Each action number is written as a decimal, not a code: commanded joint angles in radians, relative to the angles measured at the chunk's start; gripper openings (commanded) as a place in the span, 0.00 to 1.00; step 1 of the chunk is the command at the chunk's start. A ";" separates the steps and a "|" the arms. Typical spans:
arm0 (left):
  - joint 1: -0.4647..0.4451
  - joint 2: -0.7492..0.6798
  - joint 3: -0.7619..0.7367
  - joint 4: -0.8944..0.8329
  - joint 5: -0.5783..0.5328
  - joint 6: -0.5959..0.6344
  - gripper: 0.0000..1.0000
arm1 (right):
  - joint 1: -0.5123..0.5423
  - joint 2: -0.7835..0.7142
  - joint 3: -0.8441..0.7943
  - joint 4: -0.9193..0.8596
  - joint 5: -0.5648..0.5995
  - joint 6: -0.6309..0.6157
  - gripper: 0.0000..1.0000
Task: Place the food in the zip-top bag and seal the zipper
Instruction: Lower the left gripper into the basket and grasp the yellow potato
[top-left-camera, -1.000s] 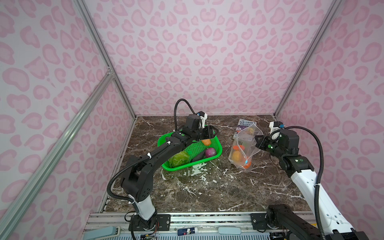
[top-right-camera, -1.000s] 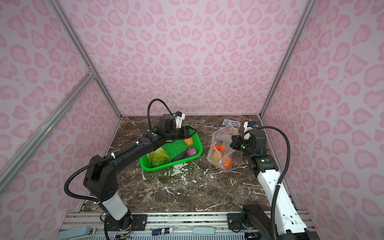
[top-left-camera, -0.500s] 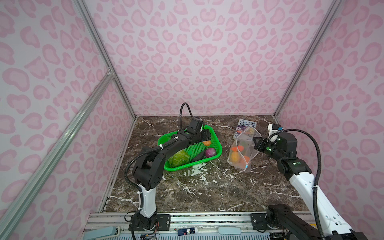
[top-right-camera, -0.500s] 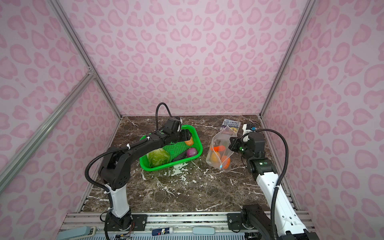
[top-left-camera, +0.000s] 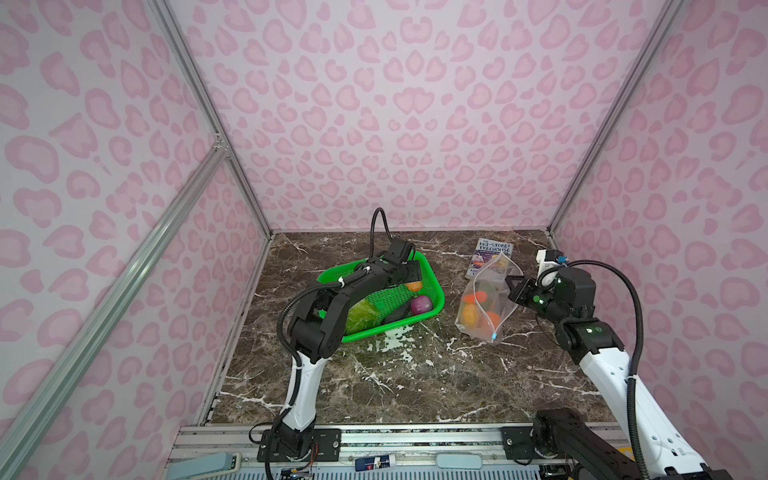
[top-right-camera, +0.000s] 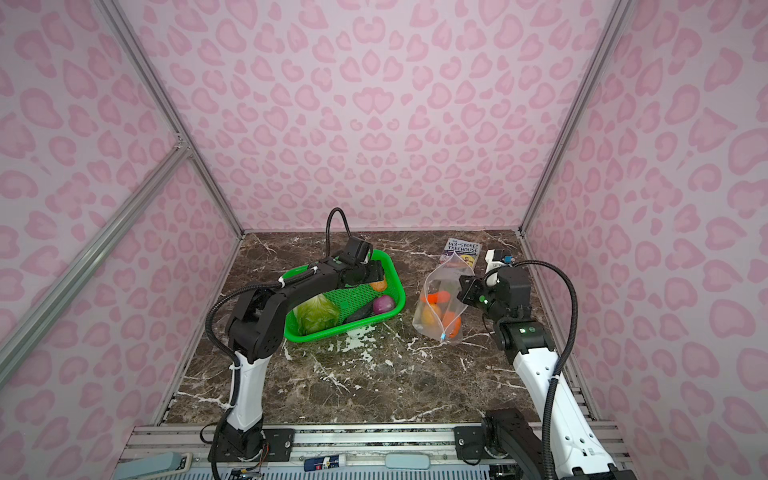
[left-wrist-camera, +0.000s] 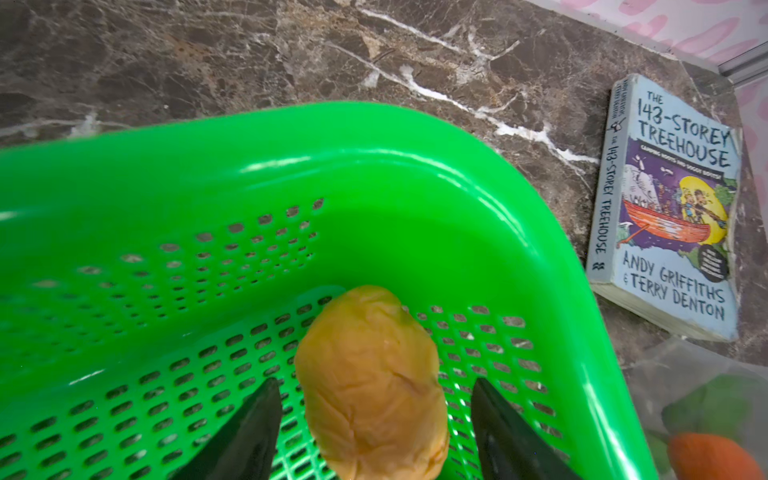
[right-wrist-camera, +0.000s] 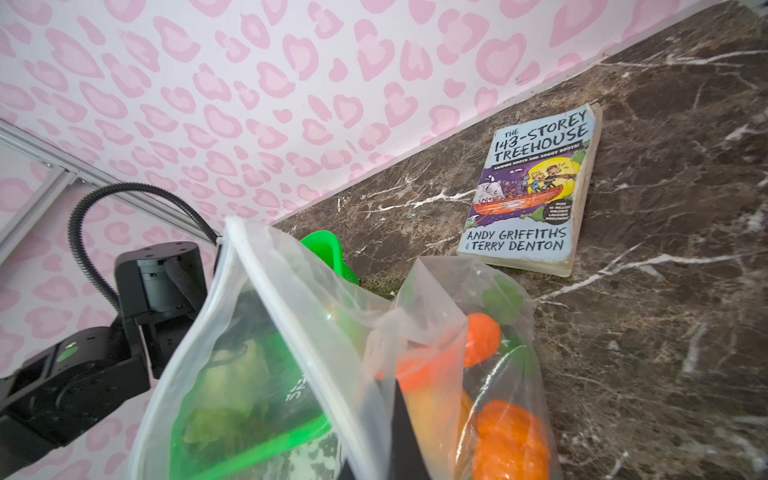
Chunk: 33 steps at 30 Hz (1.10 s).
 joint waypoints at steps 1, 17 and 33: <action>0.001 0.035 0.037 -0.023 0.015 -0.003 0.74 | 0.006 0.009 -0.006 0.033 -0.005 0.002 0.00; 0.004 0.088 0.037 -0.003 0.041 -0.028 0.73 | 0.030 0.029 0.014 0.023 0.010 -0.003 0.00; 0.016 -0.019 -0.067 0.035 0.013 0.011 0.51 | 0.030 0.028 0.088 -0.064 0.052 -0.080 0.00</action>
